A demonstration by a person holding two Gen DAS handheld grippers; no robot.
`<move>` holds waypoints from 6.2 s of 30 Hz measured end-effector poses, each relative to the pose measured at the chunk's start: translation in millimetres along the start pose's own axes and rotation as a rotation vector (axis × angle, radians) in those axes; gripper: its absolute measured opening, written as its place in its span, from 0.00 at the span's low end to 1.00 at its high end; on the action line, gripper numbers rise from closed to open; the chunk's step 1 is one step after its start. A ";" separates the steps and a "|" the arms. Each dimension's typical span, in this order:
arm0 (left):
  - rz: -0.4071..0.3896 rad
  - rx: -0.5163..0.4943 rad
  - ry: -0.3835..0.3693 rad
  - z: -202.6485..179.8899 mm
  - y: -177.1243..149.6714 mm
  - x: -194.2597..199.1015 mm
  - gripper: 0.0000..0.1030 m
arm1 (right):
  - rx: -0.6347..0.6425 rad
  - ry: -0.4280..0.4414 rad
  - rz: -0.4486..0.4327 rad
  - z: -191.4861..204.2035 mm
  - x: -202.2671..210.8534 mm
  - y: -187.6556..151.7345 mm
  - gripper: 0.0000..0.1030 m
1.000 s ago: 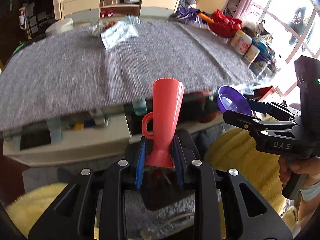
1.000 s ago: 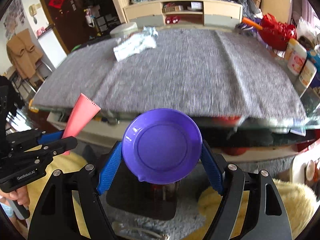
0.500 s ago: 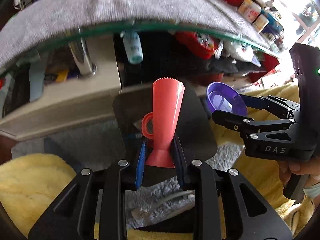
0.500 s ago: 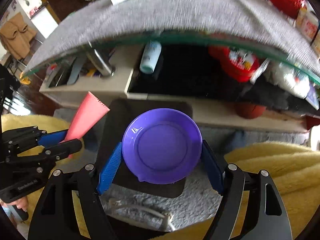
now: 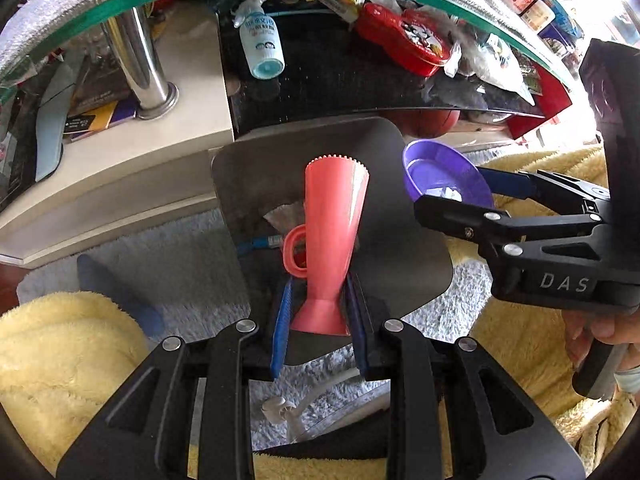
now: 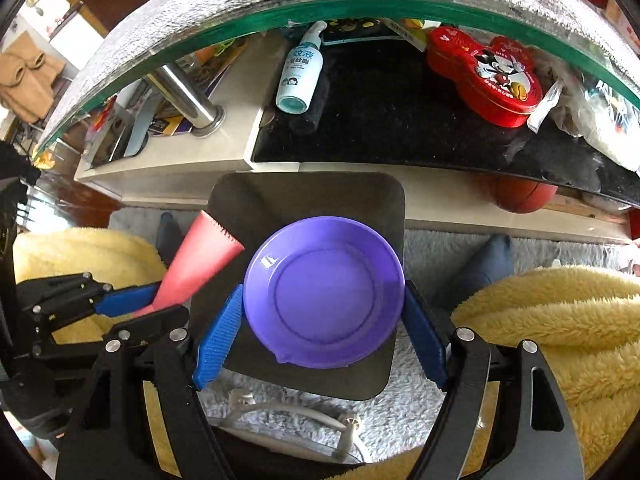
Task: Collect trash
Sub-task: 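Carry the dish and cone cup over the grey bin and open both tools, then move both open tools back over the table, then grasp the white wrapper packet with the left tool while the right tool grasps a clear plastic strip, then carry both items over the grey bin and open both tools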
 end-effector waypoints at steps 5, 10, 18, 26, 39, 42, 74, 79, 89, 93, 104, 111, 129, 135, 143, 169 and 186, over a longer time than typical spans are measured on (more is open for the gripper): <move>0.002 0.019 -0.002 3.2 4.7 -0.8 0.44 | -0.025 -0.003 0.015 -5.1 -4.7 4.9 0.79; -0.001 0.025 0.015 7.7 7.8 1.8 0.55 | -0.051 -0.022 0.001 -14.6 -1.9 12.7 0.90; -0.040 0.054 0.029 21.5 20.6 21.9 0.61 | -0.094 -0.055 -0.046 -35.0 17.7 33.9 0.90; -0.125 0.070 0.031 32.5 54.0 54.7 0.65 | -0.104 -0.043 -0.150 -37.4 53.3 78.6 0.90; -0.256 0.069 0.084 70.6 148.6 95.7 0.69 | -0.053 -0.055 -0.246 -29.9 57.0 169.9 0.90; -0.265 0.064 0.092 79.7 170.1 94.7 0.69 | -0.040 -0.050 -0.257 -24.6 50.1 190.5 0.90; -0.311 0.037 0.115 120.1 319.0 33.0 0.54 | -0.017 0.111 -0.322 37.3 -33.8 373.9 0.55; -0.293 0.034 0.086 119.6 321.6 24.8 0.28 | -0.001 0.111 -0.305 40.1 -40.5 370.2 0.27; -0.334 0.009 0.072 112.5 312.5 41.7 0.04 | 0.024 0.101 -0.338 34.3 -9.7 353.5 0.14; -0.352 -0.010 0.082 104.8 302.9 57.9 0.03 | 0.021 0.088 -0.358 28.7 8.5 344.7 0.14; -0.439 -0.025 0.089 70.0 266.6 120.4 0.00 | 0.023 0.064 -0.435 12.4 85.7 299.6 0.14; -0.502 -0.035 0.089 40.2 228.8 160.8 0.00 | 0.041 0.006 -0.470 6.0 127.7 253.8 0.14; -0.504 -0.073 0.067 -16.6 102.7 187.7 0.00 | 0.073 0.014 -0.424 5.8 154.7 121.0 0.14; -0.444 -0.077 0.053 -20.0 60.6 170.6 0.00 | 0.078 0.027 -0.373 14.7 139.2 81.6 0.14; -0.335 -0.049 0.041 -13.1 8.8 131.6 0.00 | 0.098 0.036 -0.268 27.9 103.2 36.4 0.14; -0.036 0.044 -0.025 4.8 -24.4 -3.6 0.00 | -0.024 0.033 0.047 0.5 -21.9 -19.6 0.17; -0.133 0.124 -0.004 30.1 5.1 38.1 0.53 | -0.103 0.024 -0.068 -20.9 21.9 15.1 0.68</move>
Point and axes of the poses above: each gripper's, at about its wrist camera, not at the fingertips, and x roughly against the way its jaws point, z to its left, y to its top, the point moved 4 cm from there along -x, roughly the way its jaws point, and after that the axes turned 10 degrees about -z, right-handed, at the moved point
